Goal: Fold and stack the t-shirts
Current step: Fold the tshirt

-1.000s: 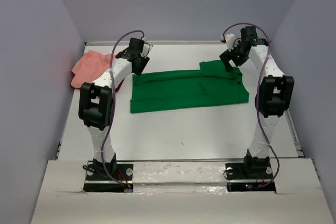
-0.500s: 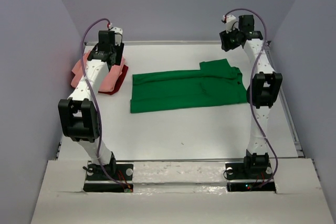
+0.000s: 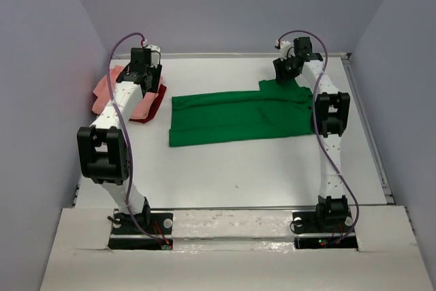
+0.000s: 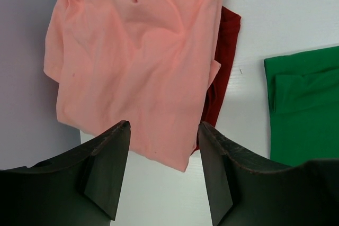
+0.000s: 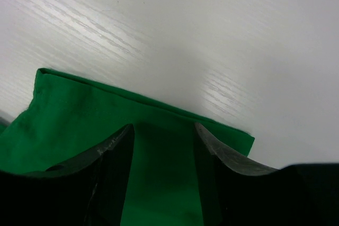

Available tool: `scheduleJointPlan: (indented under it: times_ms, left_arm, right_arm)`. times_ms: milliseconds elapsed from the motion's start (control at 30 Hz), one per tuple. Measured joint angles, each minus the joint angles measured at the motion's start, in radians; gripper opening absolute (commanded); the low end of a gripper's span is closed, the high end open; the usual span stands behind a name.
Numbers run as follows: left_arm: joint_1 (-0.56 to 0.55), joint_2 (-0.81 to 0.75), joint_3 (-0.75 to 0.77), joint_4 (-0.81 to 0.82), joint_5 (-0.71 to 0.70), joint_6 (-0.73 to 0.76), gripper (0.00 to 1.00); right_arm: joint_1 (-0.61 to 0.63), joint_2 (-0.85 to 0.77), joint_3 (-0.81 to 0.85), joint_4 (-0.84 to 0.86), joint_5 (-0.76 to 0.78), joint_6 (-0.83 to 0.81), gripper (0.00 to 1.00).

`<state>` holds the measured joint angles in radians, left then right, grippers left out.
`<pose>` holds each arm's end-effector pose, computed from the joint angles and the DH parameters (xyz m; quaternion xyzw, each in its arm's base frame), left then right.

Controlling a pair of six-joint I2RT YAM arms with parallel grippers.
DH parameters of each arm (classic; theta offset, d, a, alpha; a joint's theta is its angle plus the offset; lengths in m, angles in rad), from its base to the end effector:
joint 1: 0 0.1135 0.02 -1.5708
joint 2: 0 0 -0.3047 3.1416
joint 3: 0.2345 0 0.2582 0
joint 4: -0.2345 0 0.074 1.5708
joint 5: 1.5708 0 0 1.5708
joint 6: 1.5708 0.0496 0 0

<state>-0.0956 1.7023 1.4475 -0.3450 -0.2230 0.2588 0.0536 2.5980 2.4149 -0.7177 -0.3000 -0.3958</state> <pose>0.4182 -0.0291 0.3413 0.1038 0.8743 0.1359 0.4542 0.6123 0.0475 0.1892 -0.2560 0.8994 0.0837 0.3444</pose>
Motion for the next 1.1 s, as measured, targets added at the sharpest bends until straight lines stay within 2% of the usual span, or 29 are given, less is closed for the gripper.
scheduleJointPlan:
  times_ms: [533,867,1000,1100]
  left_arm:
    - [-0.001,0.0,-0.016,0.01,-0.008,0.002,0.66]
    - [-0.001,0.0,-0.018,0.011,-0.018,0.006,0.66]
    - [-0.001,0.0,-0.019,0.011,-0.017,0.006,0.66]
    - [-0.001,0.0,-0.019,0.011,-0.016,0.006,0.66]
  right_arm:
    - [0.061,0.019,0.006,0.005,0.026,-0.029,0.52]
    - [0.062,0.019,-0.008,0.034,0.026,-0.034,0.19]
    - [0.062,0.019,-0.008,0.037,0.035,-0.038,0.13]
    - [0.062,0.019,-0.008,0.037,0.045,-0.044,0.04]
